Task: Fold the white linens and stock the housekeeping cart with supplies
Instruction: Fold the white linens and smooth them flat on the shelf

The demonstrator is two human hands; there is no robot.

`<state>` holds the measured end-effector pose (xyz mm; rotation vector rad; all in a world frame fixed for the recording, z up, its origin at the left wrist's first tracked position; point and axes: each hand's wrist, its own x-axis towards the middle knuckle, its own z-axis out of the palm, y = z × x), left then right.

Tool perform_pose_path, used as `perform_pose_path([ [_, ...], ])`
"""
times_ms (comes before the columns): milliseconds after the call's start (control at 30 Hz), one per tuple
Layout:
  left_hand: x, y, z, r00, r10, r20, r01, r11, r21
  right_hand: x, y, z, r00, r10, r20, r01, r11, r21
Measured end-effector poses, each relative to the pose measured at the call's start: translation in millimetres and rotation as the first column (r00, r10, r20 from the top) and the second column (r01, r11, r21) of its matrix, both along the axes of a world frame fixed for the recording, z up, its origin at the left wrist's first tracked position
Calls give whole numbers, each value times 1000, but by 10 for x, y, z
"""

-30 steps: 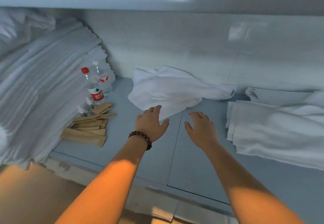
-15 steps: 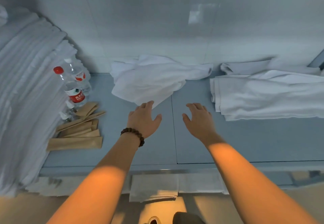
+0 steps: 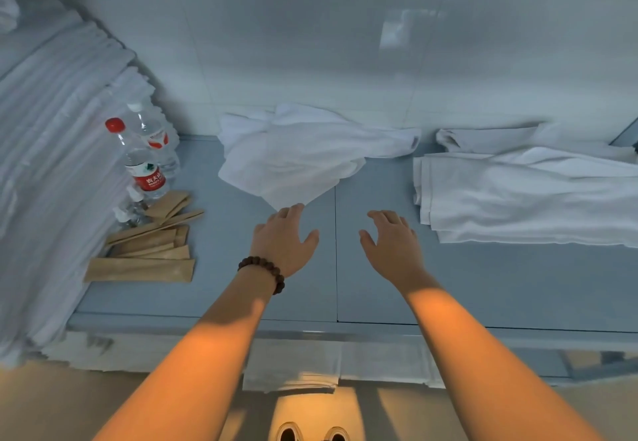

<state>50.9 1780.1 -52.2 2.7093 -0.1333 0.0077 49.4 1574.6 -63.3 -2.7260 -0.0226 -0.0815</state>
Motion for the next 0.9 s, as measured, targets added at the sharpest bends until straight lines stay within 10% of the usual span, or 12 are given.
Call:
perform_pose_path([
  [900,771,631,-889,996,-17,-87,29,990,139,916,780,-896,992,114,-50,-116,993,-35],
])
